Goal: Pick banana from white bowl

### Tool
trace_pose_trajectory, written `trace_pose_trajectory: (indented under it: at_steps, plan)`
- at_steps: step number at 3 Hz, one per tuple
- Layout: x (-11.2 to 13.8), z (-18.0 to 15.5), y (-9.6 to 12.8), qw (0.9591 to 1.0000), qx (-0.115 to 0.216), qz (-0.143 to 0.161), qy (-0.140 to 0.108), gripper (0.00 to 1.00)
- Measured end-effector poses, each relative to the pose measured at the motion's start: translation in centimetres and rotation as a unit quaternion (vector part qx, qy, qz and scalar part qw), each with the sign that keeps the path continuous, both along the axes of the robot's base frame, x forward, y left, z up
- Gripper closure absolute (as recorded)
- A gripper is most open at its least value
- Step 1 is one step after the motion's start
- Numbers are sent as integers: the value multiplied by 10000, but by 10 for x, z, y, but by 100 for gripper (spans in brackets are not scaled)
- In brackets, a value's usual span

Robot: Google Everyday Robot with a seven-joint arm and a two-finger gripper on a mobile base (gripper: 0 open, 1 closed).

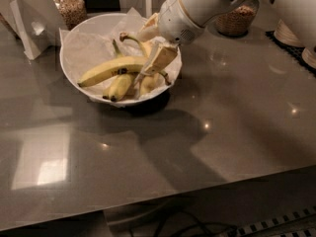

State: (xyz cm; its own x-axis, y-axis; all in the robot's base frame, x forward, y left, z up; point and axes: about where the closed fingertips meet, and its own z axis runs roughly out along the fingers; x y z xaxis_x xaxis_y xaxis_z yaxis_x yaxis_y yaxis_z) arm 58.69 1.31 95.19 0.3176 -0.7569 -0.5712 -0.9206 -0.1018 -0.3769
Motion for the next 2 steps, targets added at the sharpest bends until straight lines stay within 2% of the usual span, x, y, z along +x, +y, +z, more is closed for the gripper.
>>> trace_pose_trajectory:
  at_steps: [1,2]
  plan:
    - [2,-5,3,10000,31,21,59,43]
    - [8,-10,10,9999,78,66,113,42]
